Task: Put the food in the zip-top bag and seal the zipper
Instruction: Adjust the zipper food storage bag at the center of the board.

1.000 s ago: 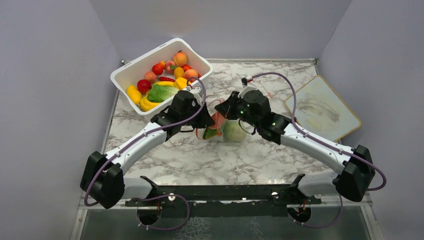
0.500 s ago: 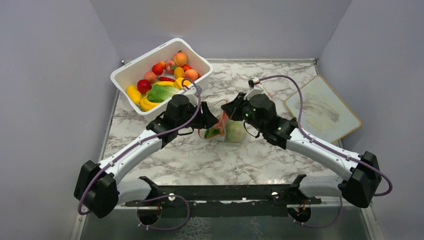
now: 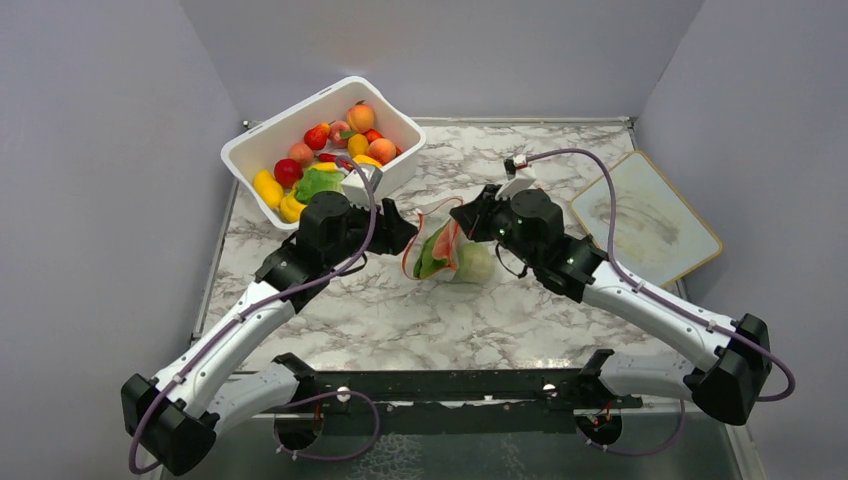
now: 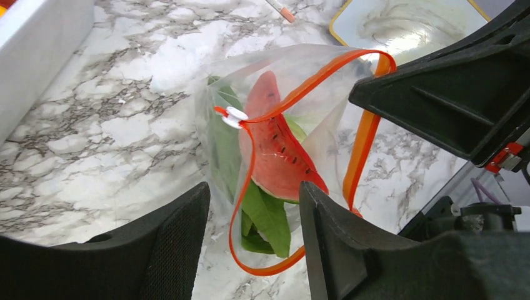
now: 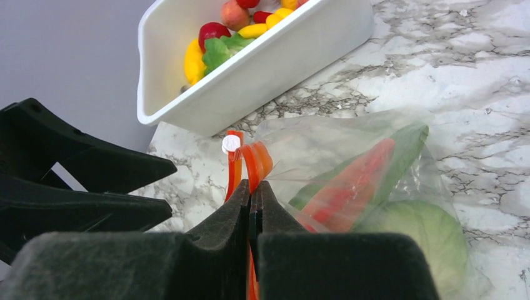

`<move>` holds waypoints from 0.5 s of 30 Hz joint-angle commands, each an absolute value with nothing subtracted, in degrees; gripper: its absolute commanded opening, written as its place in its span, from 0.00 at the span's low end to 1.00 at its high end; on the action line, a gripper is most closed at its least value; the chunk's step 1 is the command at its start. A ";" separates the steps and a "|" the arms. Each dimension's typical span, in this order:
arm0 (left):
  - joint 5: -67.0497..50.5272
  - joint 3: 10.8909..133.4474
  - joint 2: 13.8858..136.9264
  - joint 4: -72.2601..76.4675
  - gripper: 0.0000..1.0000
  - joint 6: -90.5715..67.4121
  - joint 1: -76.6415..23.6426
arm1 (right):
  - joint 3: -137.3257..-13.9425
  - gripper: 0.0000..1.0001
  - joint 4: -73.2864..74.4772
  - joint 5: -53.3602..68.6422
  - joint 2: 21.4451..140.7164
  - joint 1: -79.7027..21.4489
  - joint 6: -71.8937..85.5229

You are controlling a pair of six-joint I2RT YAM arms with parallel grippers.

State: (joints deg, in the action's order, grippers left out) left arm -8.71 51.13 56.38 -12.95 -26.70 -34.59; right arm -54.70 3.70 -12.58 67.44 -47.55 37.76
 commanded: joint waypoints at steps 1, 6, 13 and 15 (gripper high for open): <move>-4.80 49.18 54.93 -14.86 0.57 -21.79 -34.72 | -58.60 0.01 5.71 -12.27 65.64 -47.77 37.07; -8.92 44.90 56.06 -9.56 0.59 -23.29 -34.72 | -58.45 0.01 4.89 -11.13 64.94 -47.77 38.25; -10.53 42.80 58.32 -6.65 0.39 -23.87 -34.73 | -58.84 0.01 4.75 -9.65 66.13 -47.78 38.54; -10.60 44.05 58.23 -7.29 0.14 -24.17 -34.72 | -58.65 0.01 4.52 -9.21 66.25 -47.73 36.69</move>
